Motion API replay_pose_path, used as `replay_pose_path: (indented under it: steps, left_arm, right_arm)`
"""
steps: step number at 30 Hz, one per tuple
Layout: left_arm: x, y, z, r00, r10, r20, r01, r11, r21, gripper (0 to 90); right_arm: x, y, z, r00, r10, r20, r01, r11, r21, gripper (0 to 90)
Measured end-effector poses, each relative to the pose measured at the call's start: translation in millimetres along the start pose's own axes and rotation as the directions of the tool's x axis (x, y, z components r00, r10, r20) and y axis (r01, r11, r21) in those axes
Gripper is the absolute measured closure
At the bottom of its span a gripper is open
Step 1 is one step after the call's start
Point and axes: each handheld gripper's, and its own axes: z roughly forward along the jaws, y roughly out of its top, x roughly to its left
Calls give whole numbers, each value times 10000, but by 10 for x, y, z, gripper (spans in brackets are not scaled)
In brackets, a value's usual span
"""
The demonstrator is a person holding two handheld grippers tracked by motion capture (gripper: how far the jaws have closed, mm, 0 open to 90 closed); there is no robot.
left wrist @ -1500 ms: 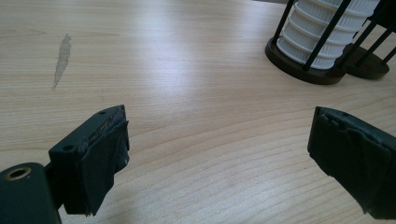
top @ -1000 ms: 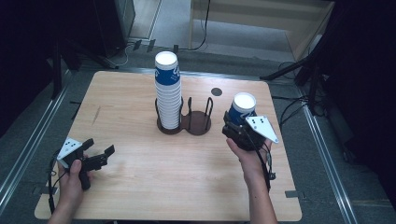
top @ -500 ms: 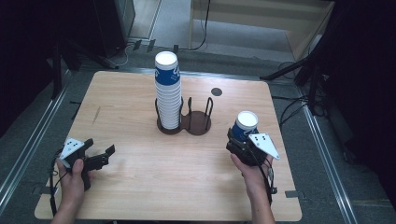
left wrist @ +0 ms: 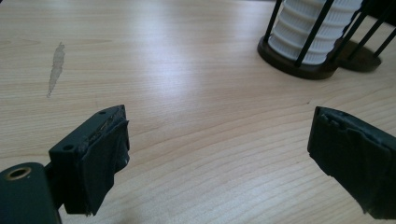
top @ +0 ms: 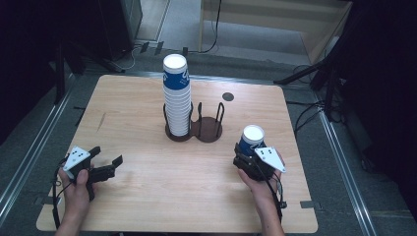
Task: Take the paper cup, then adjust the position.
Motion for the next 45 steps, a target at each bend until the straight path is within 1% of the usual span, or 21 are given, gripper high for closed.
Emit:
replay_pose_path:
  steps: [1,3,5,7,8,9,11,16,21,24,29,31,33,34,35,36,37,38,40,43,45]
  left_arm:
    - [-33,8,20,9989,196,-422,-196,9998,18,141]
    - [-49,20,37,9978,417,-508,-410,9991,143,152]
    - [-59,40,49,9967,611,-542,-594,9977,326,152]
    - [-67,76,50,9967,601,-543,-580,9975,394,152]
    - [-78,139,34,9988,445,-200,-436,9983,396,143]
    - [-78,139,34,9988,445,-200,-436,9983,396,135]
    - [-134,221,1,9988,410,286,-420,9985,359,125]
    - [-227,288,-7,9970,190,748,-227,9985,490,80]
    - [-451,342,32,9872,594,1482,-717,9943,789,24]
    - [-527,364,45,9855,773,1512,-912,9920,868,25]
    - [-679,415,61,9743,909,2063,-1100,9904,831,25]
    - [-750,440,72,9692,888,2296,-1120,9896,900,25]
    - [-779,450,73,9670,919,2376,-1163,9891,907,25]
    - [-813,464,70,9641,1017,2453,-1276,9876,918,25]
    - [-837,472,68,9623,997,2532,-1266,9876,923,25]
    - [-899,491,58,9572,1079,2687,-1360,9868,880,26]
    - [-899,491,58,9572,1079,2687,-1360,9868,880,29]
    - [-932,500,50,9552,1169,2718,-1442,9861,828,29]
    - [-997,519,44,9531,1265,2749,-1548,9844,837,59]
    - [-1083,543,51,9368,1301,3249,-1685,9813,930,63]
    - [-1123,548,62,9309,1299,3415,-1730,9799,989,63]
  right_arm:
    - [23,-32,26,9998,-186,4,186,9998,49,174]
    - [43,-47,37,9996,-278,11,278,9995,137,174]
    - [103,-86,64,9974,-715,-22,715,9974,121,176]
    - [147,-109,66,9953,-965,-123,965,9953,10,177]
    - [166,-118,64,9946,-1025,-185,1026,9947,30,178]
    - [166,-118,64,9946,-1025,-185,1026,9947,30,178]
    - [233,-151,62,9918,-1227,-345,1231,9924,70,179]
    - [325,-184,58,9872,-1540,-405,1548,9878,161,180]
    - [462,-232,77,9775,-2032,-571,2045,9787,168,180]
    - [504,-239,77,9744,-2168,-594,2180,9758,155,180]
    - [631,-272,78,9574,-2820,-616,2831,9590,101,180]
    - [698,-293,82,9455,-3201,-603,3211,9470,64,181]
    - [713,-298,83,9424,-3294,-574,3302,9439,36,181]
    - [760,-307,72,9340,-3538,-505,3539,9353,-82,182]
    - [760,-307,72,9340,-3538,-505,3539,9353,-82,182]
    - [801,-315,63,9221,-3853,-356,3849,9228,-160,182]
    - [826,-325,60,9145,-4034,-298,4030,9150,-201,183]
    - [826,-325,60,9145,-4034,-298,4030,9150,-201,183]
    - [875,-340,57,9007,-4338,-221,4333,9009,-233,183]
    - [939,-360,57,8897,-4557,-291,4550,8901,-285,183]
    - [977,-379,53,8823,-4695,-332,4685,8828,-336,183]
